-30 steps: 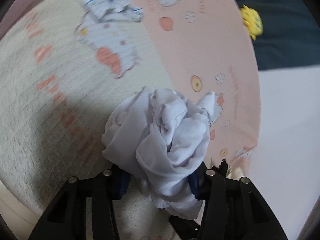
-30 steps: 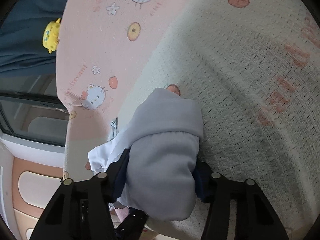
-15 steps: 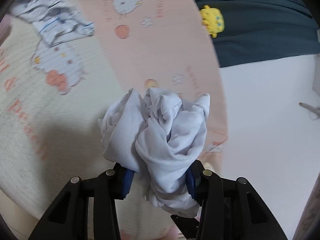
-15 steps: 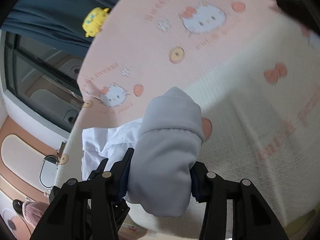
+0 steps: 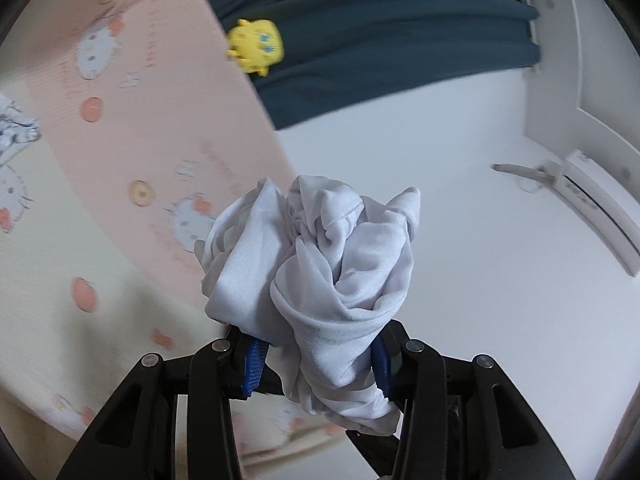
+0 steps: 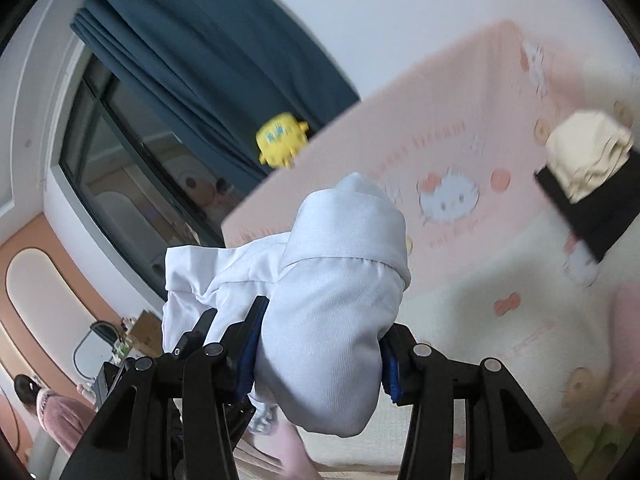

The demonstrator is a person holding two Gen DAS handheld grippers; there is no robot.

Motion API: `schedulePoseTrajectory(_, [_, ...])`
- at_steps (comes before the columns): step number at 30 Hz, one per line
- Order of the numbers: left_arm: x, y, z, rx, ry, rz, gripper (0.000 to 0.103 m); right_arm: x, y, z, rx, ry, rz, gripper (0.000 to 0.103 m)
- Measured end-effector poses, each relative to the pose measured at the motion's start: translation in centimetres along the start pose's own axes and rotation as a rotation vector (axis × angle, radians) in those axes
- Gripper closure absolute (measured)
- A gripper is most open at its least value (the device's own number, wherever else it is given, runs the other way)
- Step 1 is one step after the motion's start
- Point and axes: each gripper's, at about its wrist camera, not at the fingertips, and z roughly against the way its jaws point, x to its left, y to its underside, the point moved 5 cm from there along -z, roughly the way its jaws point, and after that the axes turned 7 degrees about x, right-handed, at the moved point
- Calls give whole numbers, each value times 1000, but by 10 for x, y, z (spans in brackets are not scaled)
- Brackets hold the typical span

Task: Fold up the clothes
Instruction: 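Carry the lifted white shirt bundle with both grippers toward the folded clothes stack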

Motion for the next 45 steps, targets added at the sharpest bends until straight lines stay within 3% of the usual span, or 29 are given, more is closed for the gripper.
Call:
schedulePoseTrajectory(6, [-55, 6, -2, 20, 59, -28, 63, 25, -16, 71, -64, 13, 13, 55])
schedulePoseTrajectory(10, [-74, 4, -20, 56, 128, 12, 63, 30, -29, 100, -85, 34, 16, 54])
schedulePoseTrajectory(16, [-95, 5, -65, 135, 151, 8, 63, 13, -60, 117, -143, 92, -3, 53])
schedulePoseTrajectory(22, [-100, 9, -119, 178, 161, 13, 63, -30, -100, 114, -153, 88, -51, 53])
schedulePoseTrajectory(38, [-76, 40, -328, 389, 214, 101, 63, -169, -223, 116, -128, 314, -42, 53])
schedulePoseTrajectory(45, [-47, 51, -393, 427, 207, 133, 63, -228, -262, 92, -70, 335, -11, 53])
